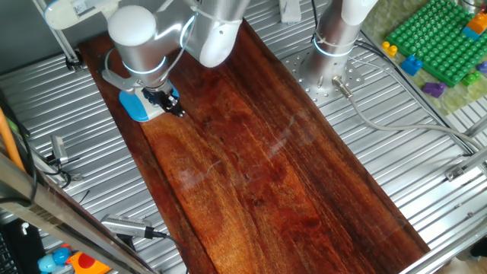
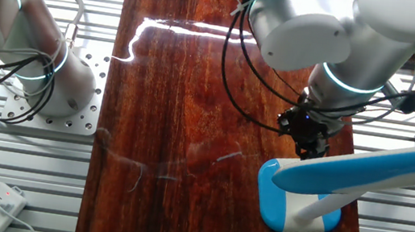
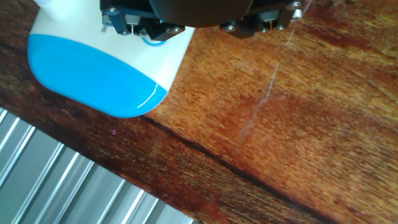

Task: Turn on the desk lamp by pressing the button

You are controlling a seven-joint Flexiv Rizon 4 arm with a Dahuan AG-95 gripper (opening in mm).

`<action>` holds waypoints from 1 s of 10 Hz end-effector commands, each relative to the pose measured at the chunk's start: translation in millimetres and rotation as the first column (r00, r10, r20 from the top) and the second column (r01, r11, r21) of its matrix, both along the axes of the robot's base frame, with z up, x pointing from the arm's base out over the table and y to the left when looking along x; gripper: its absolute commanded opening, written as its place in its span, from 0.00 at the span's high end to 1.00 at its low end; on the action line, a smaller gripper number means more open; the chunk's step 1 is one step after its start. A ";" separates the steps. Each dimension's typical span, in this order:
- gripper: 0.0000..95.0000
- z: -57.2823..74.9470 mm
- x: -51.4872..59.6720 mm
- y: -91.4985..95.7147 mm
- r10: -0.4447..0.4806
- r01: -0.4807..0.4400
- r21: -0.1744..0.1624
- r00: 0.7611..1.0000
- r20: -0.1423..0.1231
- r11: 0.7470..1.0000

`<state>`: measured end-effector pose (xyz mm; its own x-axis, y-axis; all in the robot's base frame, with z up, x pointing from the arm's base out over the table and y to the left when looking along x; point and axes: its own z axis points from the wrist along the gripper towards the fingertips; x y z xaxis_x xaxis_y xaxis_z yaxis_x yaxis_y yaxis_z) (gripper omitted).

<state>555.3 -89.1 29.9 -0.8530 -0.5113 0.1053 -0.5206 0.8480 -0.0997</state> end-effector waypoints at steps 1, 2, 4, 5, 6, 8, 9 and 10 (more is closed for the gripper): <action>0.20 -0.7 0.0 -0.5 0.000 0.000 -0.003 1.000 0.004 1.000; 0.20 -1.3 0.0 -0.7 0.000 0.000 -0.004 1.000 0.006 1.000; 0.20 -2.7 -0.1 -1.2 0.000 0.000 -0.006 1.000 0.009 1.000; 0.20 -4.3 0.2 -1.6 0.000 0.000 -0.006 1.000 0.010 1.000; 0.20 -6.2 0.6 -1.9 0.001 -0.001 -0.007 1.000 0.011 1.000; 0.20 -7.6 1.0 -1.2 0.003 -0.003 -0.021 1.000 0.011 1.000; 0.20 -3.6 -0.2 -0.6 0.002 -0.002 -0.021 1.000 0.012 1.000; 0.20 4.1 -1.6 1.5 -0.003 0.003 -0.023 1.000 0.005 1.000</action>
